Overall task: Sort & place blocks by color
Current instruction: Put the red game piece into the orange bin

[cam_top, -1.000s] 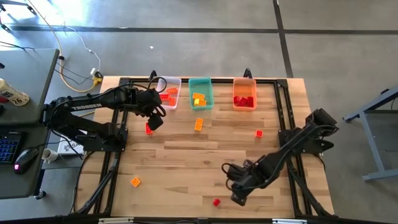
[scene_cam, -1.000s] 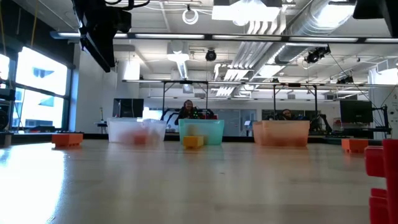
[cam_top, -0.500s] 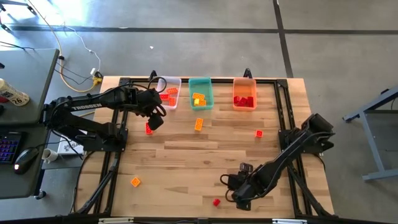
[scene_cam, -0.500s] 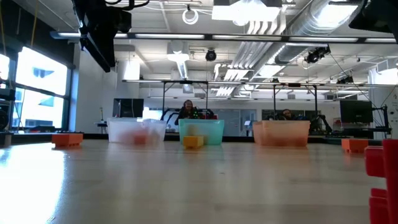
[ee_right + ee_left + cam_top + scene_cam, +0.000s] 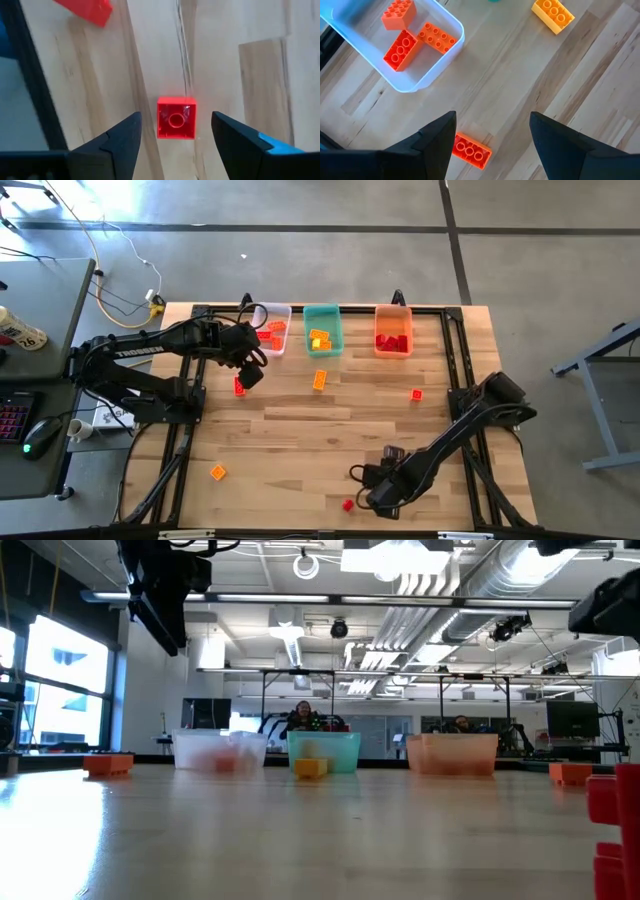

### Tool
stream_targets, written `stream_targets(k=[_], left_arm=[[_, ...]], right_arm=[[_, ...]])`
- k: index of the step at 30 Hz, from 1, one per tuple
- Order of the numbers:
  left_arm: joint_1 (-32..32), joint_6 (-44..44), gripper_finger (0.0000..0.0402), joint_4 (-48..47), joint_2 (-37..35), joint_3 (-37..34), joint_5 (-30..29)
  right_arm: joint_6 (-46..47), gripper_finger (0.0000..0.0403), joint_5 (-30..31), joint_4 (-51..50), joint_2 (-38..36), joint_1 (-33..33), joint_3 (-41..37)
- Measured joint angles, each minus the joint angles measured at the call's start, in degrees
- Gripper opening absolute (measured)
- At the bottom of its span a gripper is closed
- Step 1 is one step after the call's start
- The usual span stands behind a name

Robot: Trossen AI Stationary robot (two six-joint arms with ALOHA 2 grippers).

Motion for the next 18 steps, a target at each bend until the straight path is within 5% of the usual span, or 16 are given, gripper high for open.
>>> stream_targets(k=[18], left_arm=[[0.02,0.01,0.0239,0.04,0.00,0.00,-0.10]], right_arm=[[6.43,0.0224,-2.70,-0.73,7.09,0.65,-0.02]])
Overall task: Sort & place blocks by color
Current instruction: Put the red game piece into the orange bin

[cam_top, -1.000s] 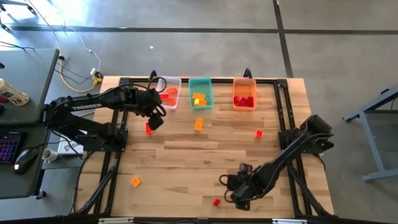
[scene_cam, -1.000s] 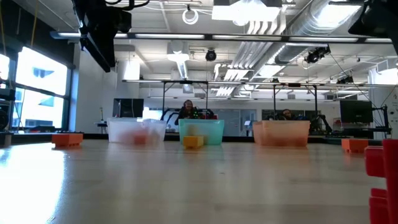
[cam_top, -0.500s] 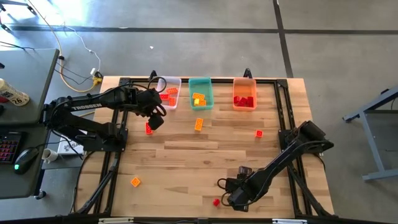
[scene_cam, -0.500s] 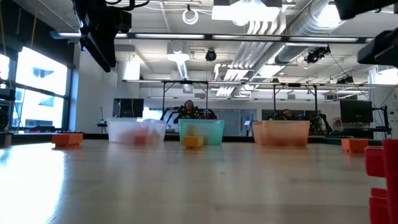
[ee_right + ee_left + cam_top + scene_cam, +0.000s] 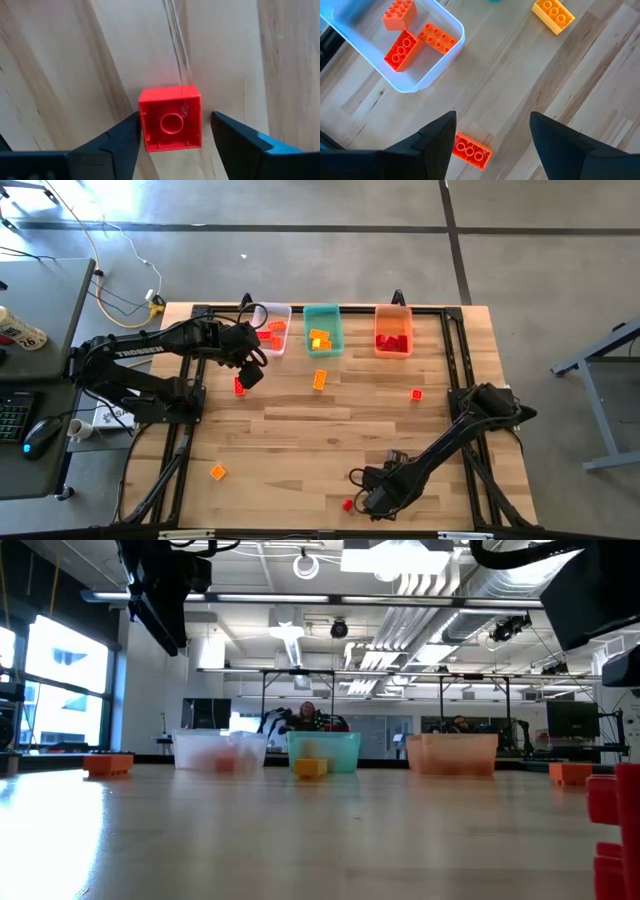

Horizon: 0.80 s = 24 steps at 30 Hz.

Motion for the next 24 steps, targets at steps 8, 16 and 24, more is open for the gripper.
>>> stream_targets(k=[8,16,24], left_arm=[[-0.01,0.02,0.0239,0.00,0.00,0.00,-0.09],[-0.02,0.02,0.0239,0.00,0.00,0.00,-0.09],[0.00,1.09,0.0239,0.00,0.00,0.00,-0.07]], right_arm=[[2.18,0.0137,0.26,0.62,0.10,0.00,0.02],[7.34,0.0112,-0.24,0.99,-0.13,-0.94,0.04],[12.20,0.0112,6.33,2.92,-3.12,-3.52,-0.04]])
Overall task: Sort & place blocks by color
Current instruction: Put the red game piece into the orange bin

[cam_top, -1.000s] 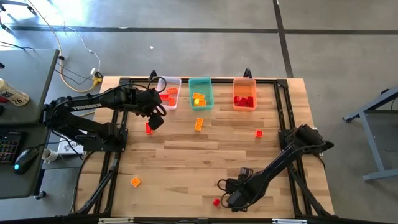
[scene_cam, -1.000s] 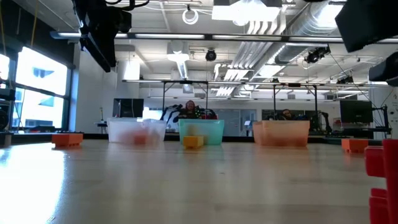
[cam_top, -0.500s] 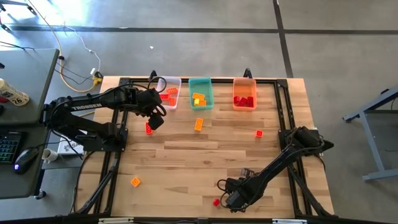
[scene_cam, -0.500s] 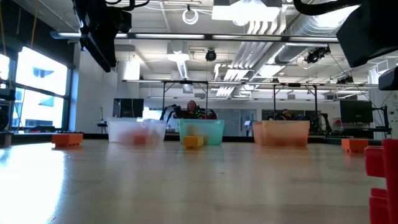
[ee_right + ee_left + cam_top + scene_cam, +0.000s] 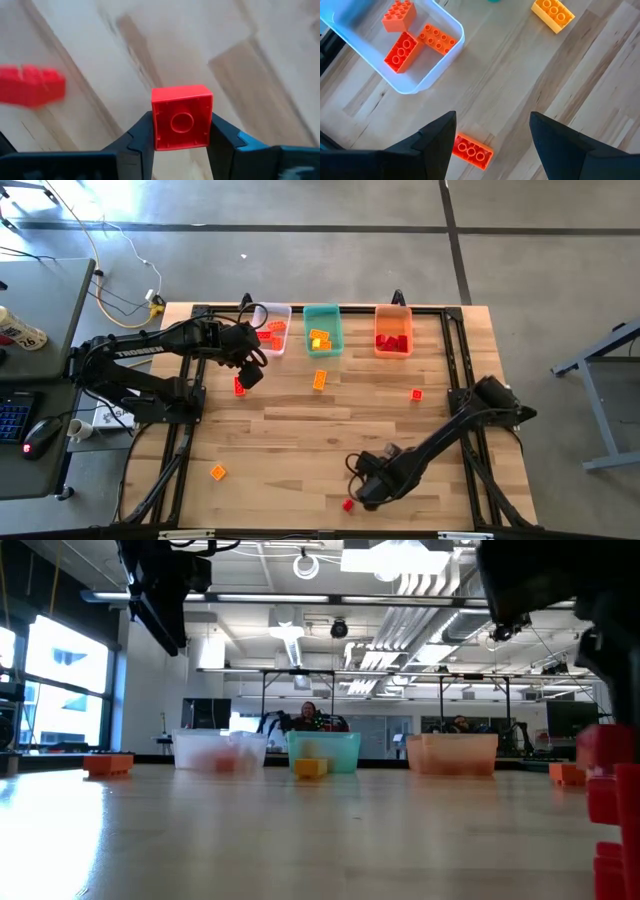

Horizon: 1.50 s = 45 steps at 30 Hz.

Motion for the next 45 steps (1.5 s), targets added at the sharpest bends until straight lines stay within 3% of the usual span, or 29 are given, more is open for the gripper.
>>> stream_targets(k=[14,28,45], left_arm=[[0.00,0.47,0.0239,-0.02,0.00,0.00,0.07],[-0.01,0.49,0.0239,-0.07,0.00,0.00,0.04],[0.00,1.49,0.0239,-0.09,0.00,0.00,-0.33]], right_arm=[[-1.38,0.0112,13.96,-4.46,-5.67,-8.76,0.00],[-11.97,0.0112,17.47,-16.59,-10.65,-22.50,0.02],[-34.63,0.0112,19.55,-22.14,-16.11,-47.20,0.07]])
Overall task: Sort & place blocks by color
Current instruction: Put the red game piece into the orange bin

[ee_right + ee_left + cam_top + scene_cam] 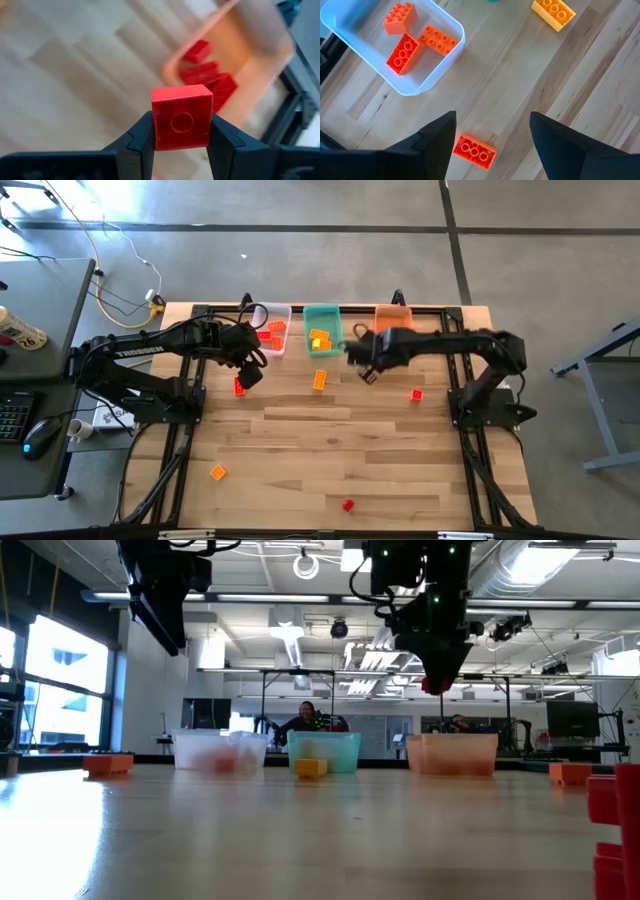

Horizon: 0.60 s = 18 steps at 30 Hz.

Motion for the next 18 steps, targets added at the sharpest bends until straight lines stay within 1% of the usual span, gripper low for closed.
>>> stream_targets(k=[4,7,13,18], left_arm=[[0.00,-1.14,0.0239,-0.02,0.00,0.00,-0.06],[0.00,-1.93,0.0239,-0.02,0.00,0.00,-0.53],[0.00,-5.25,0.0239,-0.04,0.00,0.00,-0.96],[0.00,-7.58,0.0239,-0.57,0.00,0.00,-0.94]], right_arm=[[-5.99,0.0112,-0.03,-0.59,-0.49,-6.50,0.00],[-10.36,0.0112,-1.40,-0.32,-0.44,-11.51,0.00],[-17.39,0.0112,-7.27,1.74,1.24,-20.77,-0.04],[-22.82,0.0112,-13.30,4.24,3.31,-25.88,-0.04]])
